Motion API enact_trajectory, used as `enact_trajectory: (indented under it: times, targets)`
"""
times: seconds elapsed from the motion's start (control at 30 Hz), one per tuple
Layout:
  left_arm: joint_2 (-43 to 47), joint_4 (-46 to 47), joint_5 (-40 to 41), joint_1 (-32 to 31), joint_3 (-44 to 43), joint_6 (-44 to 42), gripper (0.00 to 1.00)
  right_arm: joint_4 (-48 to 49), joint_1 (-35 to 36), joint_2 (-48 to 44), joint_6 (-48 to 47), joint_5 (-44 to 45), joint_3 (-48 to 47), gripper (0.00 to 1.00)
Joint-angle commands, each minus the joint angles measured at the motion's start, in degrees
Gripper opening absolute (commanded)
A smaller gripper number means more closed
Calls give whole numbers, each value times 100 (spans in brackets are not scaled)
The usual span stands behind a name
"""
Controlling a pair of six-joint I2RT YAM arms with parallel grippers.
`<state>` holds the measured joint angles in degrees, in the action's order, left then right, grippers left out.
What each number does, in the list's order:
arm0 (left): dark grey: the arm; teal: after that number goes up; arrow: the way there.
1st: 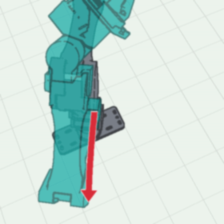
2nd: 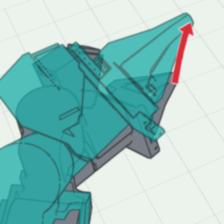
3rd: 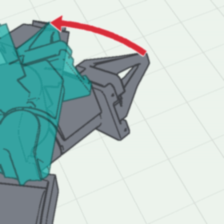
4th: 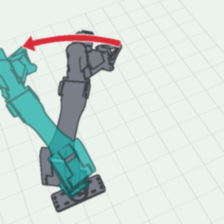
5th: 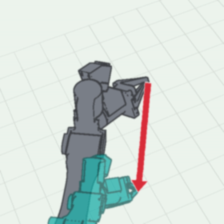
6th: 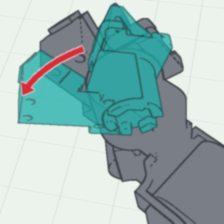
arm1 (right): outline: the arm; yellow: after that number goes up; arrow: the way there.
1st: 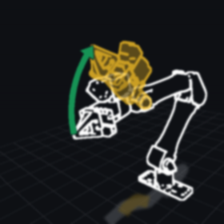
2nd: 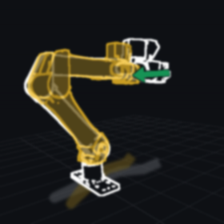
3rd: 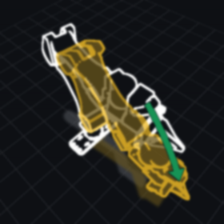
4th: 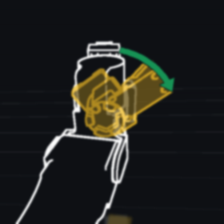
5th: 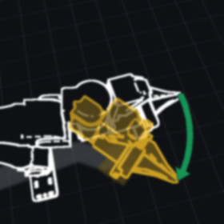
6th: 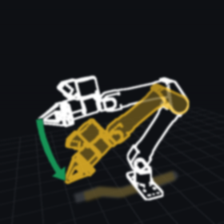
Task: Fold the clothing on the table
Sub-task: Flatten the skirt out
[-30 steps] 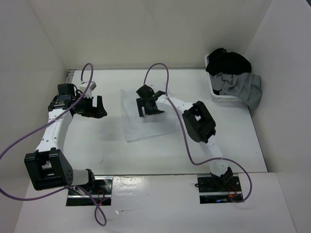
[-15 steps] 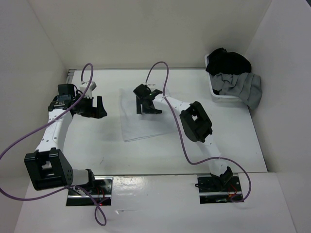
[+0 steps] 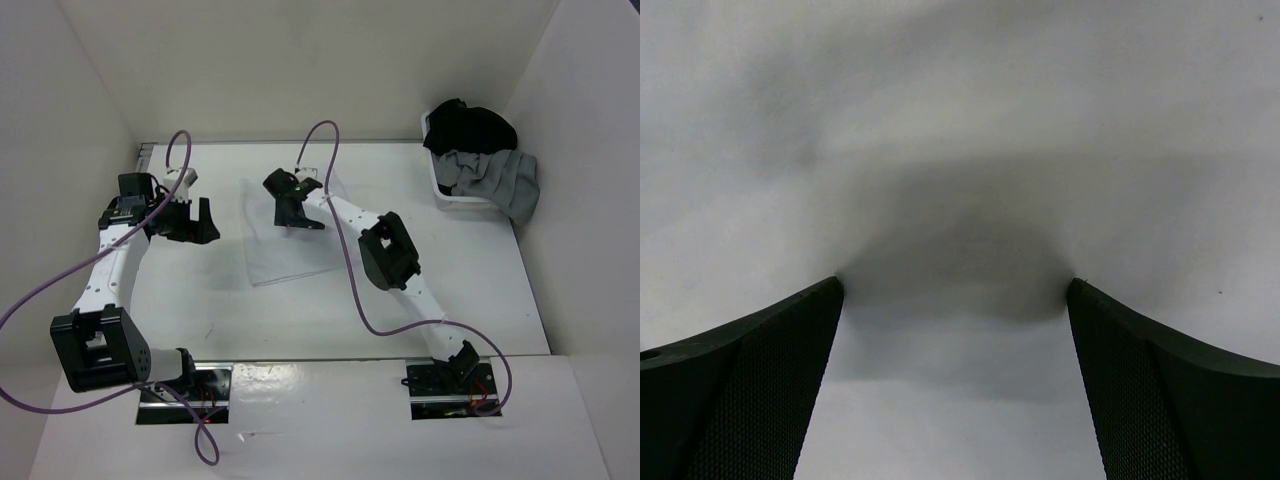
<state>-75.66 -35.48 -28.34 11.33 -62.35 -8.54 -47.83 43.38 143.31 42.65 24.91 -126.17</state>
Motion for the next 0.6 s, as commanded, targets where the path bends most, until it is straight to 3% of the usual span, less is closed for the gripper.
enact_trajectory:
  times: [0.0,0.13,0.3,0.47,0.57]
  targets:
    - [42,103,-84,44,47,98,100,-332,118,172,235,190,-145,96]
    - [104,51,-268,44,47,45,100,96,119,-863,-203,190,425,96]
    - [-308,-537,-1015,44,-330,-271,100,1257,5,-3305,-1196,-257,2143,98]
    - [-1064,-1241,-1674,-69,-655,-552,96,2488,-1169,-5179,-2507,-1689,3843,98]
    - [-1661,-1400,-1754,-227,-761,-553,91,2368,-1856,-5620,-2971,-1981,4450,98]
